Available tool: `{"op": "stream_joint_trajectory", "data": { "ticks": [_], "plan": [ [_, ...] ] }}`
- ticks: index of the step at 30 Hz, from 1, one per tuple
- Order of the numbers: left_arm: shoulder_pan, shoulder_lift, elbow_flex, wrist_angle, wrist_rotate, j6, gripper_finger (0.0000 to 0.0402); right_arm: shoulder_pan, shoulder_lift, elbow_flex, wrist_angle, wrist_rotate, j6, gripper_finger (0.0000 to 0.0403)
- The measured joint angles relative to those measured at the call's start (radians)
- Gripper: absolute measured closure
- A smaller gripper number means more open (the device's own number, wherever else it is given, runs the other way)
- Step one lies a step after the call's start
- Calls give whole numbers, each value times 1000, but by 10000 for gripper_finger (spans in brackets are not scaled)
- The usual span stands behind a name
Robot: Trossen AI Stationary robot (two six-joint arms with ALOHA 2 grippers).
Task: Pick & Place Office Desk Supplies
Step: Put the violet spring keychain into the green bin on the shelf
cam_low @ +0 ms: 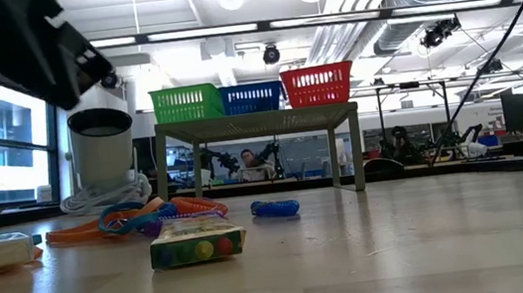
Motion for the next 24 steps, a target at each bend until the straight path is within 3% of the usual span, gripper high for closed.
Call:
{"op": "stream_joint_trajectory", "data": {
  "ticks": [3,7,10,13,17,24],
  "plan": [
    [31,0,0,1,0,71,309,67,29,-58,-75,1,232,201],
    [75,1,0,2,0,183,309,138,42,-166,-55,7,417,207],
    [118,1,0,4,-4,258,309,181,45,-265,-35,81,555,212],
    [172,1,0,5,-69,290,309,206,45,-363,51,187,665,217],
    [242,2,0,-14,-113,257,309,216,45,-465,166,275,688,224],
    [321,2,0,-9,-15,402,284,194,45,-541,271,331,683,230]
  ]
}}
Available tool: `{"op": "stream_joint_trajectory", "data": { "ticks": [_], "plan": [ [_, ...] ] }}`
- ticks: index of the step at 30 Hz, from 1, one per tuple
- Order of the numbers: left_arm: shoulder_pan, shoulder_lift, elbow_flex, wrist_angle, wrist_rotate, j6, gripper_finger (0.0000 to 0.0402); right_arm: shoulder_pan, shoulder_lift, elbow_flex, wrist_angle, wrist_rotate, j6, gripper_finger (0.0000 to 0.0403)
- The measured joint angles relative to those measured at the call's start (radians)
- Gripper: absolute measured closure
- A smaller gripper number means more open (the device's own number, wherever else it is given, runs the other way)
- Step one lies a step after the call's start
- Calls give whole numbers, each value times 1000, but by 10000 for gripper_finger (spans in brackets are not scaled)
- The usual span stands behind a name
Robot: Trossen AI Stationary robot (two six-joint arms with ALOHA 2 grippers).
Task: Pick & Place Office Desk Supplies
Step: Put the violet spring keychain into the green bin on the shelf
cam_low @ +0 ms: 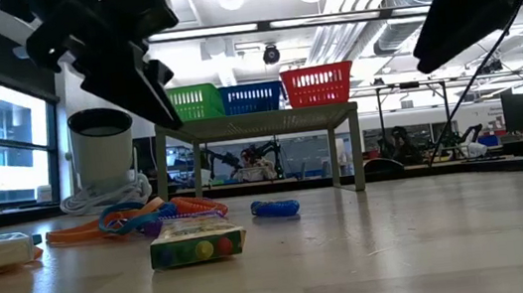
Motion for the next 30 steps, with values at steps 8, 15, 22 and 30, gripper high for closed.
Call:
{"op": "stream_joint_trajectory", "data": {
  "ticks": [8,15,22,30],
  "plan": [
    [47,46,0,25,-1,33,159,-4,0,-6,89,58,-34,230],
    [112,151,0,61,-1,50,116,-4,0,-6,191,58,-135,230],
    [179,178,0,82,-3,-211,115,-4,0,-6,189,59,-159,230],
    [196,178,0,83,-3,-441,115,-4,0,-6,188,59,-205,230]
  ]
}}
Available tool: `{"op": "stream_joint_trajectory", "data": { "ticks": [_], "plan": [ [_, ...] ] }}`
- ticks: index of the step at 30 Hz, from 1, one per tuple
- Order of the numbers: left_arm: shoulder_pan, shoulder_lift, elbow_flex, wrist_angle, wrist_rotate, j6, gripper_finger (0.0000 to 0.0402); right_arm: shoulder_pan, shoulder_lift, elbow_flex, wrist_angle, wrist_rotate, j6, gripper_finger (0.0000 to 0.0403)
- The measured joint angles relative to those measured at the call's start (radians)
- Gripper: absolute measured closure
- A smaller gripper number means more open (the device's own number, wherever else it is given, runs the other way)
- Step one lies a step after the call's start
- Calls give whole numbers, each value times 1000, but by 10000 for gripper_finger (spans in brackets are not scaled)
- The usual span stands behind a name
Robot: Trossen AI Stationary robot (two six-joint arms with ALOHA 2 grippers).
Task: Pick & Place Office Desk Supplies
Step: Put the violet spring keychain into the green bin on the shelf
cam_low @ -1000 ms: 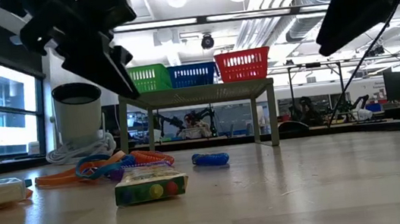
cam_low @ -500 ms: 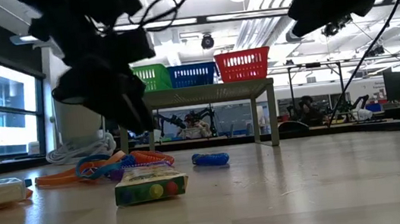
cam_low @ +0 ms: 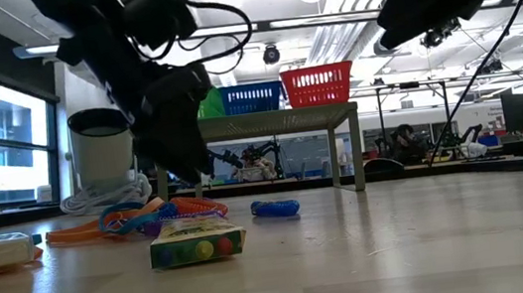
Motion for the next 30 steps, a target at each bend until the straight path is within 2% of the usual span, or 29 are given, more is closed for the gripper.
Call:
{"op": "stream_joint_trajectory", "data": {
  "ticks": [6,12,25,30],
  "plan": [
    [-46,0,0,4,-2,-32,115,0,0,0,1,1,-6,230],
    [-86,0,0,33,-54,-119,115,0,0,0,1,1,-6,230],
    [-97,0,0,38,-61,-134,117,-1,0,0,2,8,-58,230],
    [-97,0,0,37,-60,-209,117,-1,0,0,2,-1,-66,230]
  ]
}}
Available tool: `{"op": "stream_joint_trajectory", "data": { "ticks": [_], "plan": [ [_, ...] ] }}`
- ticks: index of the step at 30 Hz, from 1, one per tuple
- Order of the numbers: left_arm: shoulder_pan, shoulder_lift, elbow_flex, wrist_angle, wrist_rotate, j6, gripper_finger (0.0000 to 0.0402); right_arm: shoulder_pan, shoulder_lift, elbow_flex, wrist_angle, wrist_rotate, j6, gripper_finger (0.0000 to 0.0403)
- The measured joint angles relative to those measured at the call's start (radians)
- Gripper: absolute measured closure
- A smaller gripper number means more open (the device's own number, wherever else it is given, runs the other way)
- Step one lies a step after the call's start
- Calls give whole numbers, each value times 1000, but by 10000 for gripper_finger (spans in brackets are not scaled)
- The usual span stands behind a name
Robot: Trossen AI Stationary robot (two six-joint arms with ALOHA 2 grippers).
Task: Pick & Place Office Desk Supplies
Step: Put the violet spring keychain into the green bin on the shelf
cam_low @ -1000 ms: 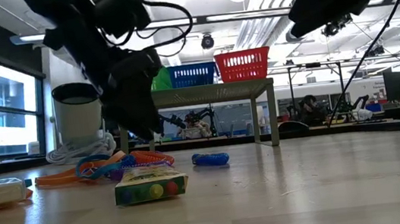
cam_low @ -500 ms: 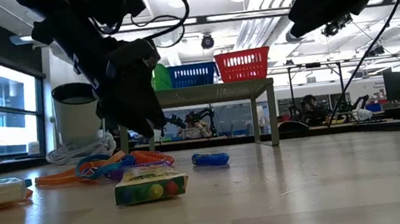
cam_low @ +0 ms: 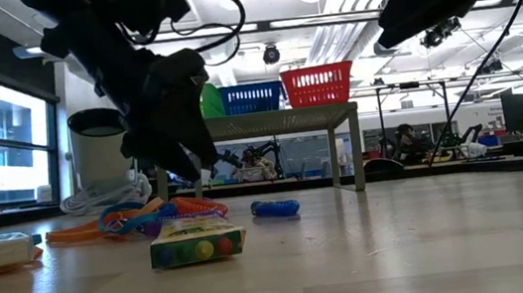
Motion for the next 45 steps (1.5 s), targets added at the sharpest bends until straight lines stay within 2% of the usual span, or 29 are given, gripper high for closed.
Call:
{"op": "stream_joint_trajectory", "data": {
  "ticks": [14,20,28,36,41,45],
  "plan": [
    [0,0,0,1,0,-2,117,1,0,0,0,-23,15,230],
    [0,50,0,27,-22,-2,117,1,0,0,1,-17,23,230],
    [0,147,0,105,3,15,117,1,0,0,8,-17,45,230],
    [7,147,0,104,8,9,117,1,0,0,8,-17,43,230],
    [23,146,0,102,47,10,118,1,0,0,8,-17,44,230],
    [45,145,1,92,78,10,139,1,0,0,16,-17,44,230]
  ]
}}
